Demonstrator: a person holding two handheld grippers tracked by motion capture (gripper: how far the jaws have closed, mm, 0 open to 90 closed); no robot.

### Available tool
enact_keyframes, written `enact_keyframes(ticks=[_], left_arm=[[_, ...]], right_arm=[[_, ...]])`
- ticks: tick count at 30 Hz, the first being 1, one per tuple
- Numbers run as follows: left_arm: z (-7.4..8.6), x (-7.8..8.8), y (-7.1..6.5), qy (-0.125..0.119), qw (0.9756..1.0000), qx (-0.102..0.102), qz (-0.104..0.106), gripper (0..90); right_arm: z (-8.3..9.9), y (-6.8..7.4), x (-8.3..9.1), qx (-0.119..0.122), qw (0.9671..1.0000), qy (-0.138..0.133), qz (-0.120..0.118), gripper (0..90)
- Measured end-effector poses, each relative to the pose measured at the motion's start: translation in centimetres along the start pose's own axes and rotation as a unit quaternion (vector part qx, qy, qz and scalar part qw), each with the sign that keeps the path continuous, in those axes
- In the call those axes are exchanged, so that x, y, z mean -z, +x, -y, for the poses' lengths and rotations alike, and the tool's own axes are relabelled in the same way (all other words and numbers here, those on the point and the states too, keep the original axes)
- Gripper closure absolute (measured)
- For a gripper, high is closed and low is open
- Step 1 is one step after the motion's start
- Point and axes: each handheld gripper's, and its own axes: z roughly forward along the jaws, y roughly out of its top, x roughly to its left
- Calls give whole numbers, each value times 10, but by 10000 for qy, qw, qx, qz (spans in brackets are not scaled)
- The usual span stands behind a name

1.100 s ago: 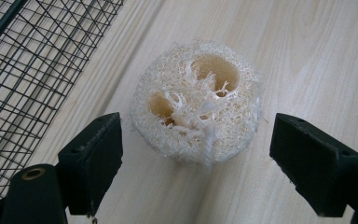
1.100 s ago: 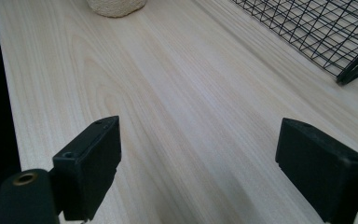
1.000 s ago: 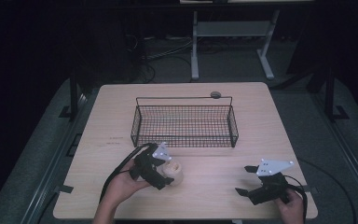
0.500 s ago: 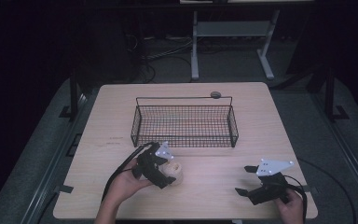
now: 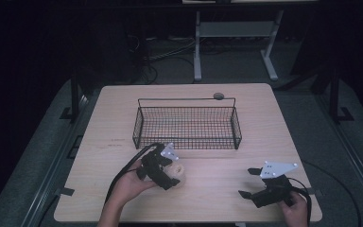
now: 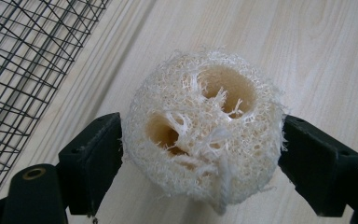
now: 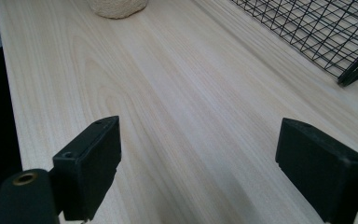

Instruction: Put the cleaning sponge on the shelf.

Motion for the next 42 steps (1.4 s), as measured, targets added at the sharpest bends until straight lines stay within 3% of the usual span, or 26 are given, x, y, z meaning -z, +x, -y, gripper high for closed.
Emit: enact_keyframes(ticks=[19,28,42], left_arm=[[-2,-7,2,82,9999,11,115,260],[-2,-7,5,46,9997,101,202,268],[-8,0,8,20,9998,30,194,273]], right_arm=[[0,0,1,-4,10000,-21,12,136],[0,0,1,2,10000,-39,21,136],[0,0,2,-13,10000,-76,22,136]])
